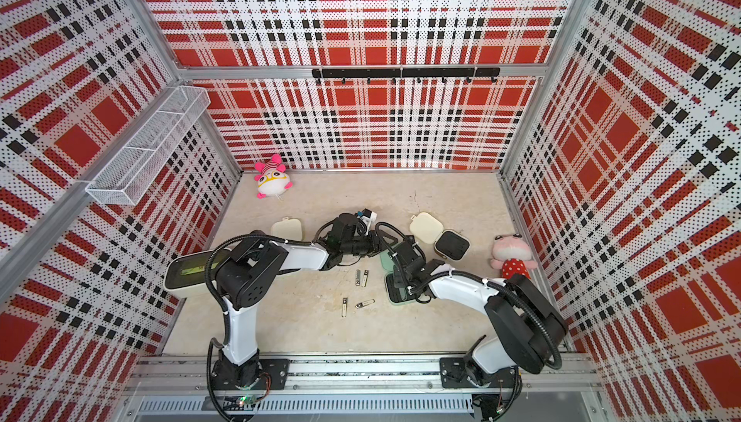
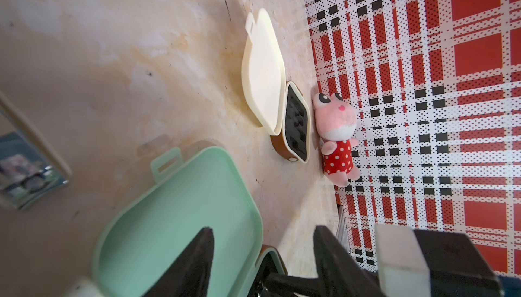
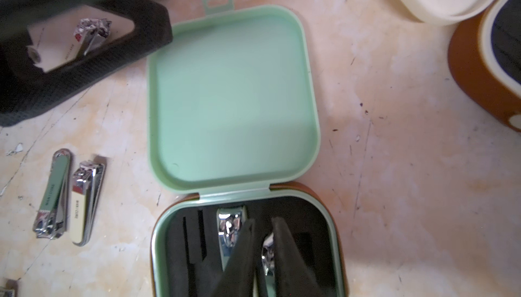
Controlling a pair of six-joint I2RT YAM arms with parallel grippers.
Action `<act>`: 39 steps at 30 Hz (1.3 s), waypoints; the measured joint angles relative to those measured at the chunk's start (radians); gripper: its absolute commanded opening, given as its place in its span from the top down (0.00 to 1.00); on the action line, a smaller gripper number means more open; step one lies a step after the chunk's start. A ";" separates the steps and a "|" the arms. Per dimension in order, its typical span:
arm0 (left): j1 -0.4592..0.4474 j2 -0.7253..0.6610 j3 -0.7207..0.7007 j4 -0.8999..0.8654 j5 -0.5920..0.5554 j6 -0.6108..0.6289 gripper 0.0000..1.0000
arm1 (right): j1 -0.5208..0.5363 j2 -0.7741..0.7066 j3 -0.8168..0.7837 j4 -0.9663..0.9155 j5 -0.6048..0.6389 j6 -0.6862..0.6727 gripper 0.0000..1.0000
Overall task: Organize nail clipper sets
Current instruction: Place the nail clipper in the storage box.
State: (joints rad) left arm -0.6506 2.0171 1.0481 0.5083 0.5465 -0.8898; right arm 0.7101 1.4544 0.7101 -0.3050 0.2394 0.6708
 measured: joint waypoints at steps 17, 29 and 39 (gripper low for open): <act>0.005 -0.029 -0.014 0.000 0.004 -0.001 0.39 | -0.005 -0.064 -0.055 -0.027 0.004 0.007 0.90; 0.010 -0.031 -0.024 0.000 0.004 -0.002 0.39 | -0.006 -0.064 -0.061 -0.026 0.002 0.008 0.91; 0.018 -0.043 -0.040 0.000 0.004 -0.002 0.39 | -0.006 -0.064 -0.079 -0.017 -0.001 0.012 0.92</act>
State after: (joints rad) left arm -0.6327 1.9736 1.0084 0.5083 0.5503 -0.8913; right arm 0.7044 1.3903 0.6312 -0.3222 0.2386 0.6827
